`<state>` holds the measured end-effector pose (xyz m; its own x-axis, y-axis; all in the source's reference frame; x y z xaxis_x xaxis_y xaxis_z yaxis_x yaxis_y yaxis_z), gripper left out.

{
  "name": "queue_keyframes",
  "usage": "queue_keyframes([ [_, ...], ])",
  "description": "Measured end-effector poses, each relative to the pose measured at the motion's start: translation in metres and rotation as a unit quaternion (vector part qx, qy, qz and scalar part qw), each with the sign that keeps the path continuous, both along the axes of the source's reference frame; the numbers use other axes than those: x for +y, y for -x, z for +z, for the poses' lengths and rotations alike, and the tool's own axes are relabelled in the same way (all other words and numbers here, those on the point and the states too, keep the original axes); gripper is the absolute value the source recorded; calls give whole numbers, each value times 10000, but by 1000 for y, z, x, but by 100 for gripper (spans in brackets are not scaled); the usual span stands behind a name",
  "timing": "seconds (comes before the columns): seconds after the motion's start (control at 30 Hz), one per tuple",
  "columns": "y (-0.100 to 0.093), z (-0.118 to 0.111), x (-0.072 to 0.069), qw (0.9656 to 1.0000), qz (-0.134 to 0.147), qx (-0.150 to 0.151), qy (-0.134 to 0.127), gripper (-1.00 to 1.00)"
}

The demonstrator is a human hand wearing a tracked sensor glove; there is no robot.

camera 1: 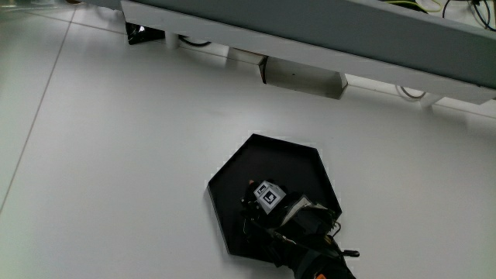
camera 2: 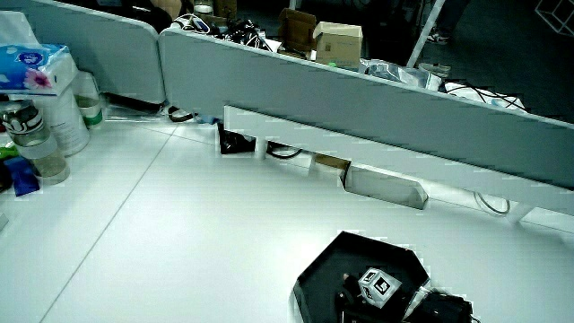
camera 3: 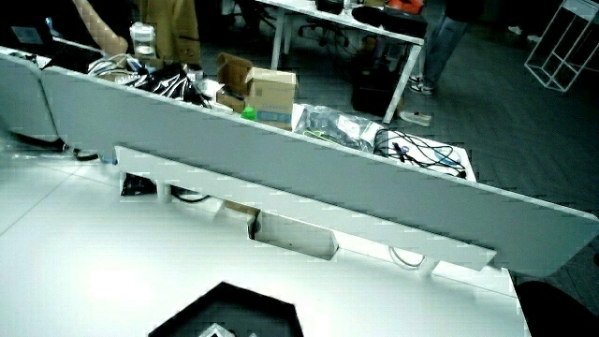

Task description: Pick speaker from plate

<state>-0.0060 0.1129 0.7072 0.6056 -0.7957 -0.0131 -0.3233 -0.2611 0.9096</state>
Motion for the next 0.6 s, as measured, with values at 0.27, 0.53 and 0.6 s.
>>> queue_keyframes([
  [0.27,8,-1,10,9996,-25,-178,-206,100],
  [0.53,2,-3,9,9982,263,-306,-444,100],
  [0.6,1,-4,8,9979,200,-140,-605,100],
])
